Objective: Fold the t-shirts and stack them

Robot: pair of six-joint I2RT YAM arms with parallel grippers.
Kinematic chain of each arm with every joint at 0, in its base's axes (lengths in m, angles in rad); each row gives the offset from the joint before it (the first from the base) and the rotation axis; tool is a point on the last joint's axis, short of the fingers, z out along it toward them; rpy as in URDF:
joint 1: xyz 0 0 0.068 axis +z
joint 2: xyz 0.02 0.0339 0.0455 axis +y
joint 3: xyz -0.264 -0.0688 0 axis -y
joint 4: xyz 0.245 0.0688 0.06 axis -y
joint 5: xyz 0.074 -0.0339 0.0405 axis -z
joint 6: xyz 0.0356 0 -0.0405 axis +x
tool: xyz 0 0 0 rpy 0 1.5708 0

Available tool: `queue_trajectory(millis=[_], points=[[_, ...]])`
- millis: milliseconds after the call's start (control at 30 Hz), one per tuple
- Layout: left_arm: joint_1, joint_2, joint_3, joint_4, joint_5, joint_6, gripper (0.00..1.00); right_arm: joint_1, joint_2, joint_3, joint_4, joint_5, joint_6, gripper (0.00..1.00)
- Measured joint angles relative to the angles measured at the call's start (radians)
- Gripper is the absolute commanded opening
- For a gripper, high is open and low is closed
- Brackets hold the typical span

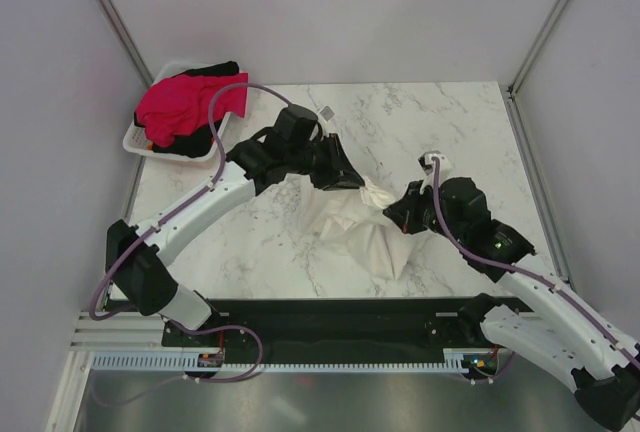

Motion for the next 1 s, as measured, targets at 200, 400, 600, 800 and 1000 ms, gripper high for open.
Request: queue_trajectory(millis=[200,400,600,800,1000], points=[[0.020,-0.001,0.024,-0.089,-0.113,0.111,0.79,0.001,-0.068,0.131,-0.249,0.150,0.057,0.00],[0.138,0.028,0.013,-0.185,-0.304,0.217,0.77,0.001,-0.147,0.202,-0.462,0.248,0.169,0.00],[0.178,0.214,0.035,-0.188,-0.431,0.293,0.75,0.001,-0.148,0.216,-0.565,0.262,0.244,0.00],[0.178,0.459,0.177,-0.188,-0.472,0.349,0.68,0.001,-0.154,0.216,-0.597,0.261,0.267,0.00],[0.178,0.578,0.267,-0.188,-0.523,0.380,0.12,0.001,-0.156,0.216,-0.609,0.261,0.270,0.00]])
